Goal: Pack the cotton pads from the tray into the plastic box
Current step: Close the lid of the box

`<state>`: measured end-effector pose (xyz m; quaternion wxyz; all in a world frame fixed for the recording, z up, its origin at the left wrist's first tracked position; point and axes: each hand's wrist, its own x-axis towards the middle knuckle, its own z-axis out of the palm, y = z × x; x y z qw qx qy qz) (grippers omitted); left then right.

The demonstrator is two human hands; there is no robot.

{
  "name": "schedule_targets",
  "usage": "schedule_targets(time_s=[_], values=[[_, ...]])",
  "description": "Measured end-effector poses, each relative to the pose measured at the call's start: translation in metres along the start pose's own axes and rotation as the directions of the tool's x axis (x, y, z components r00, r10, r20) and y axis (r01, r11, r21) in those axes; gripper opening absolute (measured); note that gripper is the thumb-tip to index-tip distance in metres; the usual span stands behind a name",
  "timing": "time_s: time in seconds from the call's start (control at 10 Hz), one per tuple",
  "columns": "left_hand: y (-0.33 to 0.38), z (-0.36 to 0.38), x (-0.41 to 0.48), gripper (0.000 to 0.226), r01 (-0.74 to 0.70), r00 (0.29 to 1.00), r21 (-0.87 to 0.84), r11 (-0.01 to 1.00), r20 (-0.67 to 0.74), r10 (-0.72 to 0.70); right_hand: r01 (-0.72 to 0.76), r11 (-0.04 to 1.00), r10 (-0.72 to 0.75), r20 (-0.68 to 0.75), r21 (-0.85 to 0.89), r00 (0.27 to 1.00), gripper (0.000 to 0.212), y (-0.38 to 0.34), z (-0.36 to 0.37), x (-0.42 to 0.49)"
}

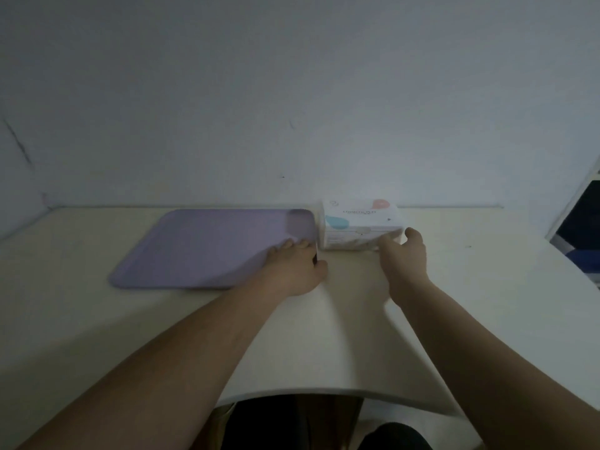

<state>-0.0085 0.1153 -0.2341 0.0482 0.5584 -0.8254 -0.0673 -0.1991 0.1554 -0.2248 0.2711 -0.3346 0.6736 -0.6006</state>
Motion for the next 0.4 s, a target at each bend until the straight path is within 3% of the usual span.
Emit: schedule_targets(time_s=[0.2,0.3,0.4], values=[[-0.002,0.000,-0.005,0.037,-0.045,0.994,-0.112,0.993,-0.102,0.034,0.052,0.999,-0.052,0.041,0.005,0.998,0.015,-0.010,0.001,-0.022],[-0.008,-0.011,-0.002,0.038,-0.058,0.987,-0.180,0.982,-0.155,0.030,0.144,0.989,-0.140,0.085,-0.043,0.987,0.041,-0.026,-0.002,-0.034],[-0.014,-0.025,-0.006,0.048,-0.118,0.972,-0.196,0.974,-0.222,0.073,0.310,0.921,-0.356,0.187,0.235,0.916,0.022,-0.075,-0.018,-0.047]])
